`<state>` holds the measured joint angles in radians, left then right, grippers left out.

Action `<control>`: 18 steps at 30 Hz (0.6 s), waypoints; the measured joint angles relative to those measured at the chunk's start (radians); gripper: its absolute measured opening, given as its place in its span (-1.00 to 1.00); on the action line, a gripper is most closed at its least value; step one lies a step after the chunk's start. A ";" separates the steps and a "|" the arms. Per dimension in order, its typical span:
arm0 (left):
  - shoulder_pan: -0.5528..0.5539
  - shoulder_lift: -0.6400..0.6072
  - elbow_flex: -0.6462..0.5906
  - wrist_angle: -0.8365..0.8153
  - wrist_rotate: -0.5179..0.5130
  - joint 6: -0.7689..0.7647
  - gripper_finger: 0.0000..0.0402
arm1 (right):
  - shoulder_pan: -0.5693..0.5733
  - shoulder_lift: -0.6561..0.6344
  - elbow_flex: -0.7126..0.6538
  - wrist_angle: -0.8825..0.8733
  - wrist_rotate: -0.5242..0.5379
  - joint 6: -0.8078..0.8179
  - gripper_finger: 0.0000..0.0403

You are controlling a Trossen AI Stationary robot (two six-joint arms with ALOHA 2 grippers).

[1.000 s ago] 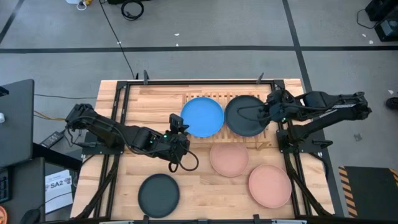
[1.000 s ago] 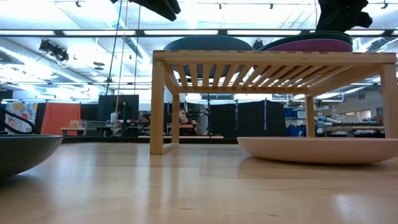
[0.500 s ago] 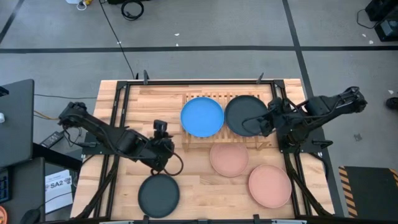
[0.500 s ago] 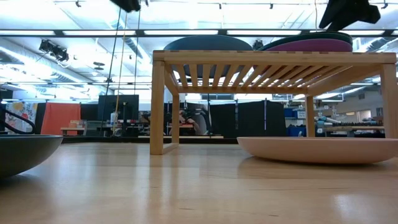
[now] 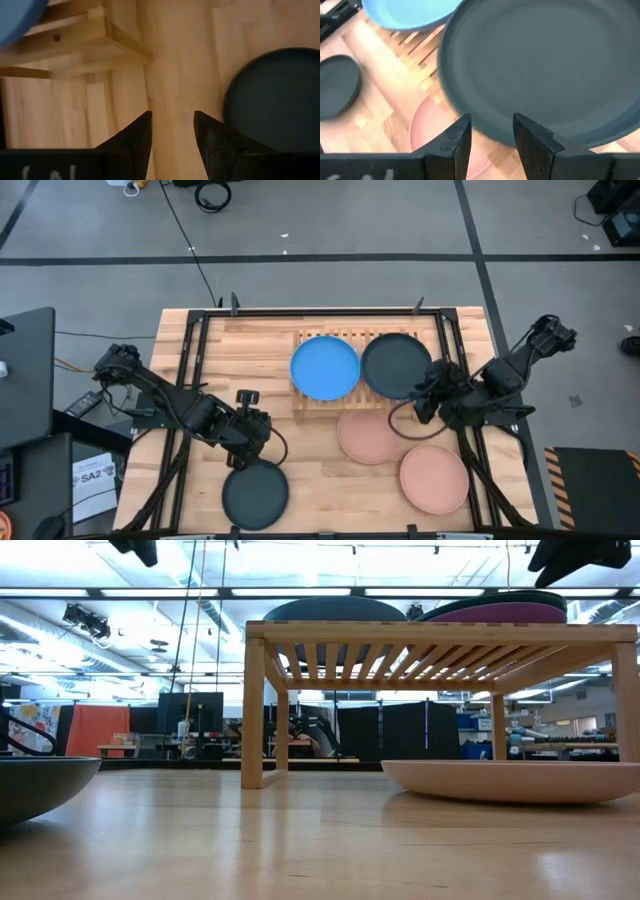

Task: Place and stack plates onto a shelf
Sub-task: Stack the left brown plate on top of the blue plate on the shelf

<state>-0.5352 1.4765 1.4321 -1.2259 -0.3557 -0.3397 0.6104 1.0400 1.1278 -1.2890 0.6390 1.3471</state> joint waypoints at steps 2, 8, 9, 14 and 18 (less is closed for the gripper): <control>-0.011 0.000 0.000 0.001 0.002 -0.021 -0.25 | 0.029 0.024 0.000 0.019 0.003 0.017 -0.25; -0.038 0.000 0.000 0.002 0.002 -0.050 -0.25 | 0.124 0.092 0.000 0.154 0.026 0.004 -0.25; -0.042 0.000 0.000 0.002 0.002 -0.050 -0.25 | 0.139 0.105 0.000 0.180 0.026 -0.005 -0.25; -0.048 0.000 -0.001 0.003 0.001 -0.065 -0.25 | 0.212 0.177 0.000 0.315 0.040 -0.062 -0.25; -0.047 0.001 -0.001 0.003 -0.007 -0.069 -0.25 | 0.246 0.249 0.000 0.444 0.046 -0.100 -0.25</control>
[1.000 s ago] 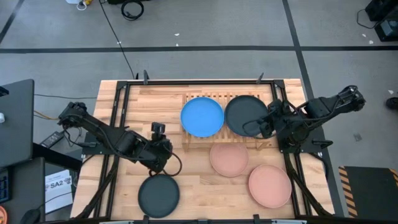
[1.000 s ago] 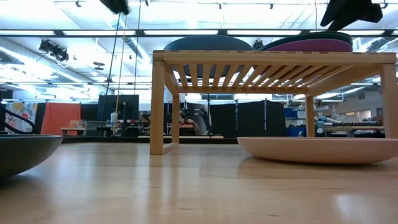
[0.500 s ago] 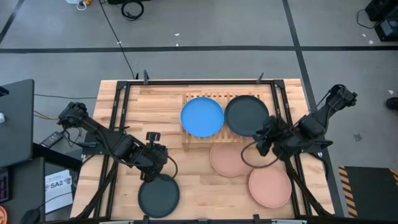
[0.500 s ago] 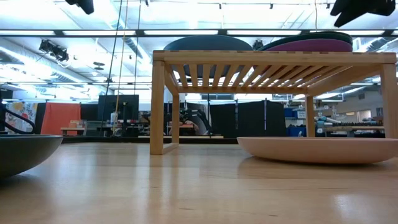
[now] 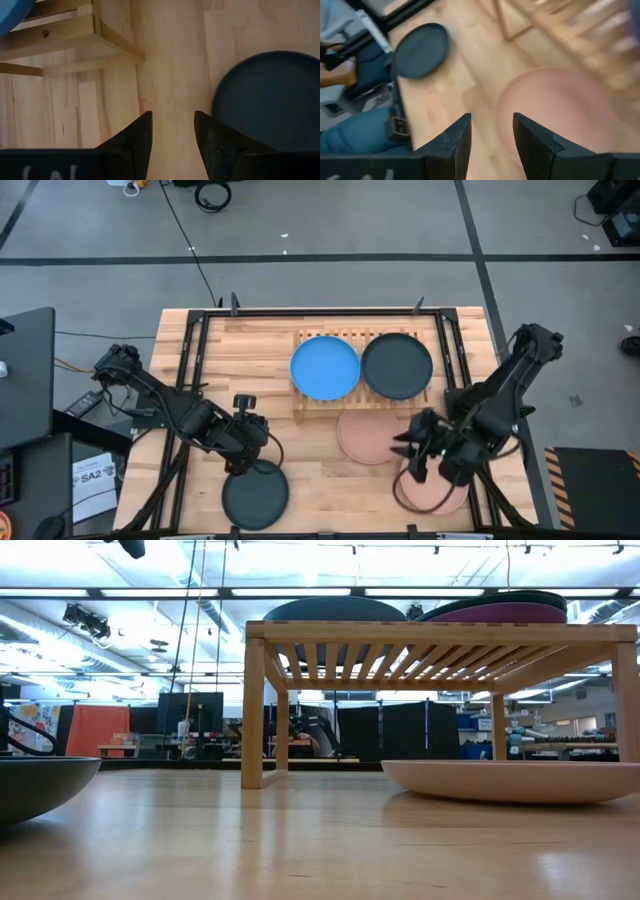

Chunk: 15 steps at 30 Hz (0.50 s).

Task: Place and stack plates onto a shelf
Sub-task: Stack the left brown plate on top of the blue plate on the shelf

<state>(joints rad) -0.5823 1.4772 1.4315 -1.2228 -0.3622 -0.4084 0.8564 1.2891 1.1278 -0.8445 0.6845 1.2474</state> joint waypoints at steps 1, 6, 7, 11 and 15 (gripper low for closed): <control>0.000 0.000 0.000 0.000 0.000 0.000 -0.25 | 0.004 0.020 0.000 0.033 0.003 -0.014 -0.25; 0.000 0.000 0.000 0.000 -0.004 0.000 -0.25 | 0.006 0.126 0.000 0.195 -0.001 -0.120 -0.25; 0.000 0.000 0.000 0.000 -0.007 0.000 -0.25 | 0.005 0.150 0.000 0.226 -0.002 -0.149 -0.25; 0.000 0.000 0.000 0.001 -0.008 0.000 -0.25 | -0.008 0.235 0.000 0.325 -0.038 -0.311 -0.25; 0.000 0.000 0.000 0.002 -0.010 0.000 -0.25 | -0.020 0.305 0.000 0.359 -0.100 -0.429 -0.26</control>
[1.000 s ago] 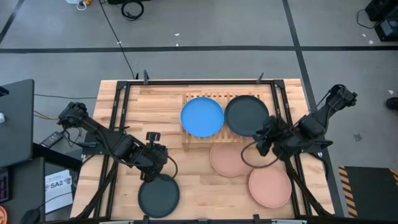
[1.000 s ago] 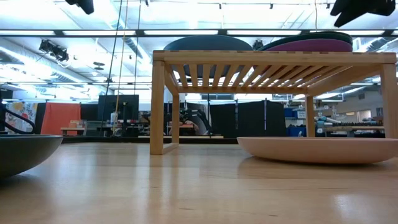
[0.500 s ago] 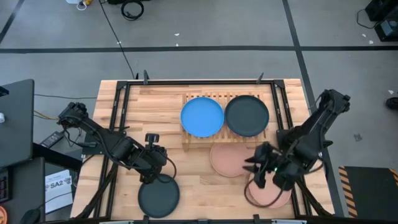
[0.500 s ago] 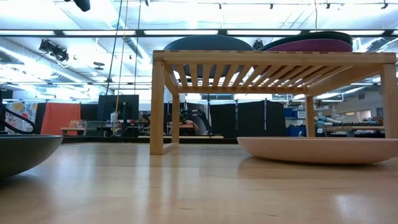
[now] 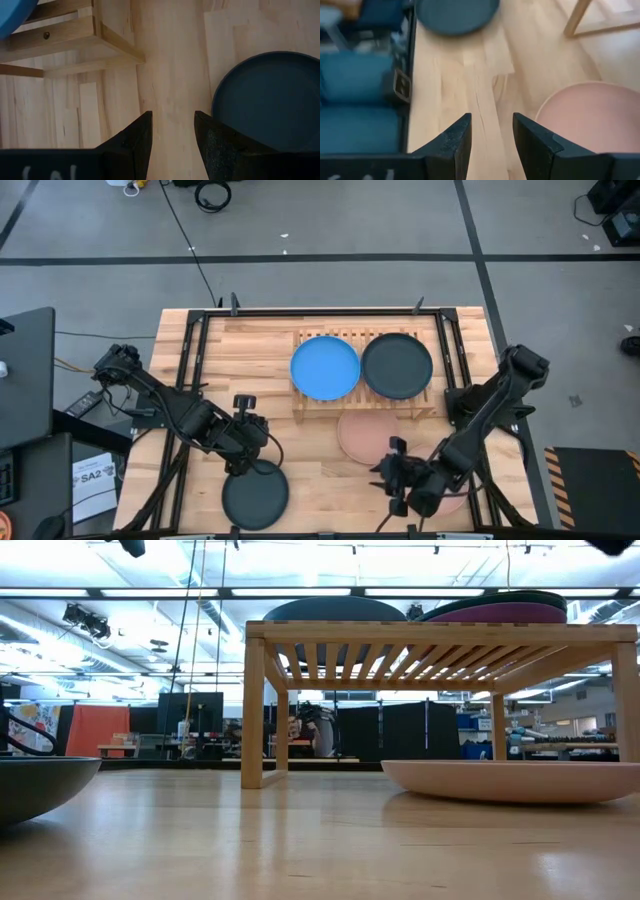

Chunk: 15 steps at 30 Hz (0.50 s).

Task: Place and stack plates onto a shelf
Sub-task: Stack the left brown plate on top of the blue plate on the shelf

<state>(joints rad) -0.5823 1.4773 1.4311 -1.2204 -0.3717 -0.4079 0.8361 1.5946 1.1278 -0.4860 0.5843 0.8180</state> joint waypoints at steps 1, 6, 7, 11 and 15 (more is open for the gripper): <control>0.000 0.000 0.000 0.000 0.000 0.000 -0.25 | -0.002 0.017 0.000 0.001 -0.009 -0.010 -0.27; 0.000 0.001 0.000 0.001 0.000 0.000 -0.25 | -0.015 0.095 0.000 -0.001 -0.013 -0.118 -0.27; 0.000 0.001 0.000 0.002 0.000 0.000 -0.25 | -0.017 0.110 0.000 -0.001 -0.013 -0.146 -0.27; 0.000 0.001 0.000 0.002 0.000 0.000 -0.25 | -0.035 0.162 0.000 -0.001 -0.032 -0.191 -0.27; 0.000 0.001 0.000 0.005 0.000 0.000 -0.25 | -0.059 0.210 0.000 -0.003 -0.065 -0.190 -0.27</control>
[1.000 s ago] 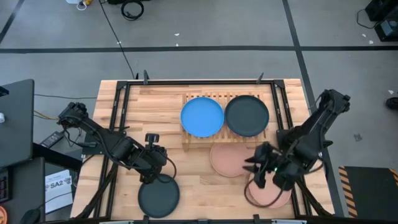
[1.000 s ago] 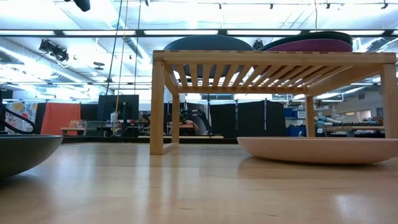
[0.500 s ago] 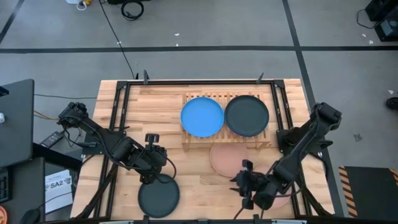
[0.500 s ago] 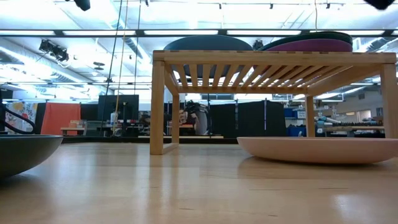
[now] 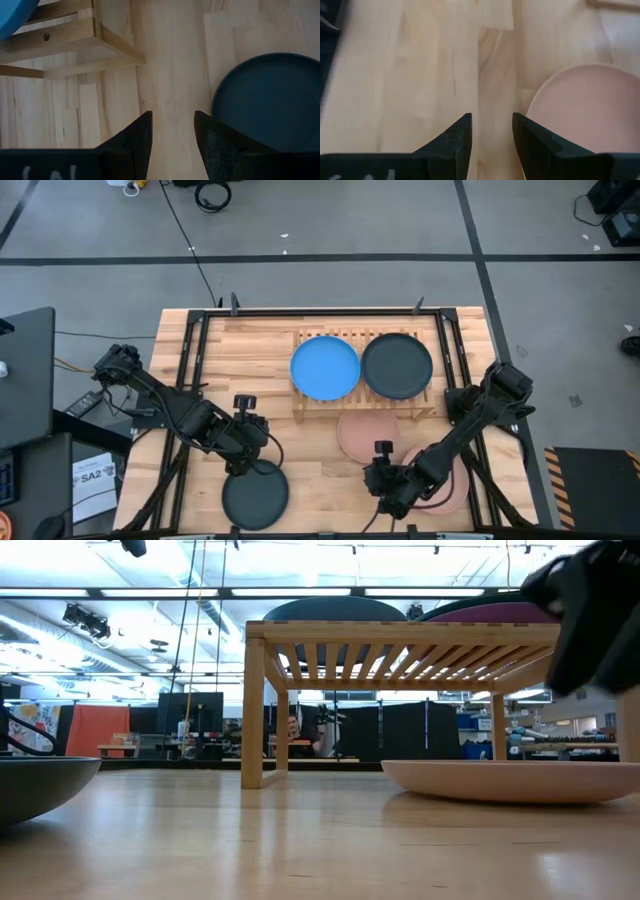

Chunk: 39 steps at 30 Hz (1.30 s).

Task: Place and stack plates onto a shelf
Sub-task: Stack the left brown plate on top of the blue plate on the shelf

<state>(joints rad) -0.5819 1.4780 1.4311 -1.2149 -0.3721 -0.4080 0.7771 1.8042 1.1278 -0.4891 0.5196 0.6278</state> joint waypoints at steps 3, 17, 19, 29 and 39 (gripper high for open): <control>0.000 0.000 0.000 0.000 0.000 0.000 -0.25 | -0.017 0.033 0.000 -0.002 -0.008 0.000 -0.27; 0.000 0.000 0.000 0.009 0.000 0.000 -0.25 | -0.088 0.060 0.000 -0.024 -0.007 0.008 -0.28; 0.000 0.000 0.000 0.010 0.000 0.000 -0.25 | -0.094 0.060 0.000 -0.029 -0.057 0.008 -0.28; 0.000 0.000 0.000 0.014 0.000 0.000 -0.25 | -0.099 0.060 0.000 -0.153 -0.084 0.140 -0.28; 0.000 0.000 0.000 0.015 0.000 0.000 -0.25 | -0.098 0.060 0.000 -0.196 -0.154 0.158 -0.28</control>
<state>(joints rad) -0.5819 1.4780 1.4307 -1.2003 -0.3719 -0.4084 0.6788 1.8645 1.1278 -0.6856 0.3657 0.7856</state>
